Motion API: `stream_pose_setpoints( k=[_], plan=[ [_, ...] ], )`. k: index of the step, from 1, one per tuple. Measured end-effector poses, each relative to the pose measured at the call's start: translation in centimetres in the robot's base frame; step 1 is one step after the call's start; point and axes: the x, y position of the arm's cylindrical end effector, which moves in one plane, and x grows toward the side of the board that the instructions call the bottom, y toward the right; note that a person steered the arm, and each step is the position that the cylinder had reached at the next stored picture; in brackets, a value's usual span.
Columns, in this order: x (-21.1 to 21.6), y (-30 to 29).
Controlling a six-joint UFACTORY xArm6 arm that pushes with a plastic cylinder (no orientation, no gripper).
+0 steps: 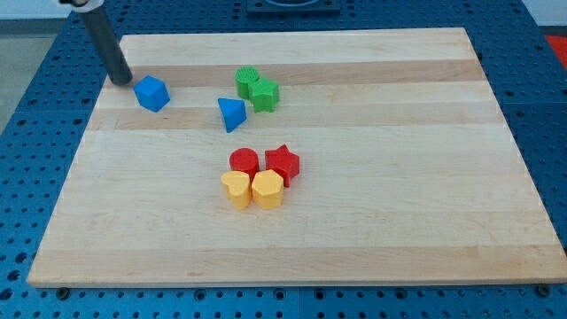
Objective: Move the blue cube closer to the green circle
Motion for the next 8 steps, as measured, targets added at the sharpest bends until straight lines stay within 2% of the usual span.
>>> stream_pose_setpoints(
  k=[2,3,4,5,6,7,8],
  plan=[
    [1.6,9.7],
    [0.0,8.7],
    [-1.9,1.9],
    [-1.6,-4.2],
    [-0.3,-4.2],
    [2.8,-3.5],
    [4.9,-1.2]
  ],
)
